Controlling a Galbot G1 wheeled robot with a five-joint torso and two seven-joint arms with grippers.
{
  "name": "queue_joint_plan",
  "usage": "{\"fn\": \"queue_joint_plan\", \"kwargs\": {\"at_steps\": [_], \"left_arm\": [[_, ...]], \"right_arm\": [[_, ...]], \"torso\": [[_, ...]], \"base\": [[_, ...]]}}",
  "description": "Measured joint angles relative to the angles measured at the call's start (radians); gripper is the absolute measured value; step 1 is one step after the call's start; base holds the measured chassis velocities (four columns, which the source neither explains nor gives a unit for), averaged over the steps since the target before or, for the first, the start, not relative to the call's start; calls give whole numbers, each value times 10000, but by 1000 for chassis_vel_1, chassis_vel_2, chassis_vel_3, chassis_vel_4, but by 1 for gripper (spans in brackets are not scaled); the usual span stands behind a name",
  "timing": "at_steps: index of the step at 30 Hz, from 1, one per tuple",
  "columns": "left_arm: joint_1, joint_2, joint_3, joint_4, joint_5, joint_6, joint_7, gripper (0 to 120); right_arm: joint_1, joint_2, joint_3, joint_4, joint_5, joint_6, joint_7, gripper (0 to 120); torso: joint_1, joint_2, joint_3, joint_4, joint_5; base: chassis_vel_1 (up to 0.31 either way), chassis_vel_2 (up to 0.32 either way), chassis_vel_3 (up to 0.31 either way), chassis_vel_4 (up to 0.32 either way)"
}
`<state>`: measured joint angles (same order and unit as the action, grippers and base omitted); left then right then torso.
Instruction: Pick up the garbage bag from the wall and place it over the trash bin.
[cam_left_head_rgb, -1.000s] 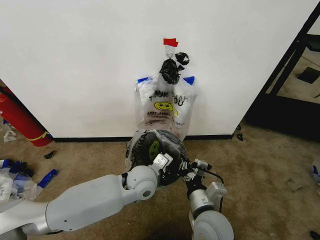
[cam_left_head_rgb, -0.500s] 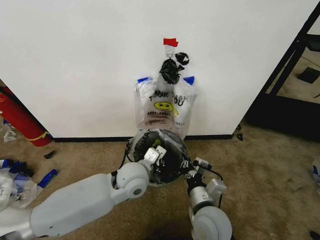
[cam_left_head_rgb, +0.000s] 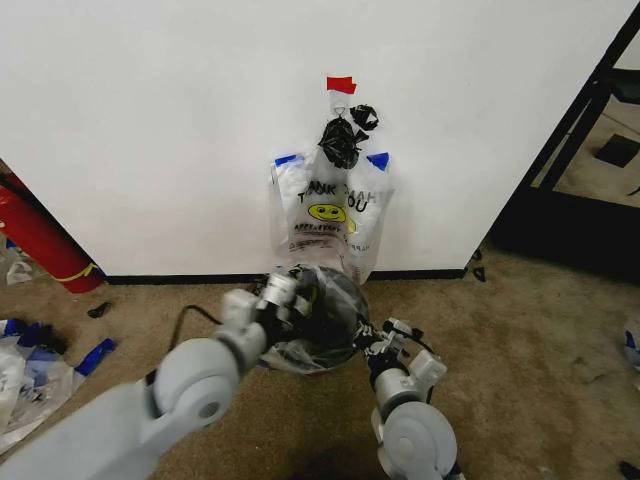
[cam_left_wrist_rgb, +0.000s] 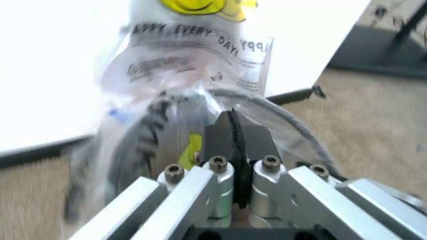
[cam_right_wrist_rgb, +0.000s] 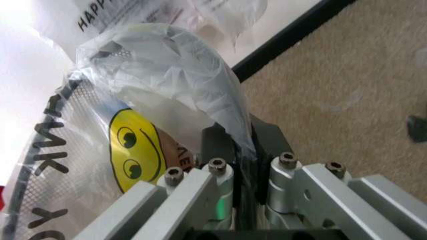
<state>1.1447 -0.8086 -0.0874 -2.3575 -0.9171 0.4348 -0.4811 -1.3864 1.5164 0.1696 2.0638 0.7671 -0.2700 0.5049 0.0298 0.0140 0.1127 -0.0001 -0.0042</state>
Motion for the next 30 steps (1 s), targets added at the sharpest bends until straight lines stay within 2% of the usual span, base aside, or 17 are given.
{"fn": "queue_joint_plan", "kwargs": {"at_steps": [2, 3, 4, 6, 7, 9, 11, 12, 15, 17, 18, 22, 24, 25, 29, 30], "left_arm": [[561, -102, -288, 7, 351, -610, 203, 0], [561, -102, -288, 7, 351, -610, 203, 0], [893, -170, -534, 69, 724, -1128, 418, 0], [1736, -486, -1242, 258, 1677, -2151, 797, 0], [2056, -681, -1528, 325, 1999, -2489, 892, 0], [2883, -1299, -2225, 419, 2688, -3295, 1176, 10], [3215, -1555, -2472, 450, 2934, -3610, 1317, 13], [3702, -1895, -2808, 522, 3265, -4080, 1514, 18], [4553, -2468, -3415, 610, 3671, -4752, 1762, 28], [5067, -2835, -3719, 604, 3762, -4960, 1815, 39], [5067, -2835, -3719, 604, 3762, -4960, 1815, 39], [5661, -3533, -3875, 482, 4005, -5124, 1800, 54], [5780, -3698, -3875, 463, 4146, -5163, 1782, 63], [5780, -3698, -3875, 463, 4146, -5163, 1782, 63], [5775, -3765, -3950, 416, 4235, -5178, 1727, 79], [5751, -3762, -3970, 399, 4229, -5160, 1718, 83]], "right_arm": [[-100, 162, 146, -3, -26, -4, 16, 1], [-100, 162, 146, -3, -26, -4, 16, 1], [-151, 250, 229, 2, -39, -28, 66, 1], [-109, 317, 255, -61, -41, -88, 118, 1], [-85, 324, 252, -104, -41, -108, 126, 1], [-58, 323, 228, -185, -25, -161, 130, 1], [-61, 305, 223, -196, -6, -182, 132, 1], [-69, 270, 218, -202, 30, -219, 134, 1], [-65, 200, 214, -203, 132, -316, 135, 1], [-21, 165, 218, -216, 248, -443, 136, 1], [-21, 165, 218, -216, 248, -443, 136, 1], [33, 106, 237, -314, 440, -622, 178, 1], [38, 66, 240, -345, 450, -664, 190, 2], [38, 66, 240, -345, 450, -664, 190, 2], [38, 11, 242, -382, 461, -690, 191, 21], [32, 4, 243, -388, 461, -691, 190, 22]], "torso": [[-1, 0, 0, -2, 2], [-1, 0, 0, -2, 2], [0, 0, 0, -25, -3], [0, -1, 0, -22, 9], [0, -2, 0, -15, 2], [0, -2, 0, -6, 2], [0, -2, 0, -2, 1], [0, -2, 0, -7, -1], [0, -2, 0, -11, 3], [0, -2, 0, -9, 3], [0, -2, 0, -9, 3], [0, -2, 0, -10, 4], [0, -2, 1, -10, 3], [0, -2, 1, -10, 3], [0, -2, 1, -11, 3], [0, -2, 1, -11, 3]], "base": [[0, 0, 0, 0], [0, 0, 0, 0], [0, 0, 0, 0], [0, 0, 0, 0], [0, 0, 0, 0], [0, 0, 0, 0], [0, 0, 0, 0], [0, 0, 0, 0], [0, 0, 0, 0], [0, 0, 0, 0], [0, 0, 0, 0], [0, 0, 0, 0], [0, 0, 0, 0], [0, 0, 0, 0], [0, 0, 0, 0], [0, 0, 0, 0]]}}
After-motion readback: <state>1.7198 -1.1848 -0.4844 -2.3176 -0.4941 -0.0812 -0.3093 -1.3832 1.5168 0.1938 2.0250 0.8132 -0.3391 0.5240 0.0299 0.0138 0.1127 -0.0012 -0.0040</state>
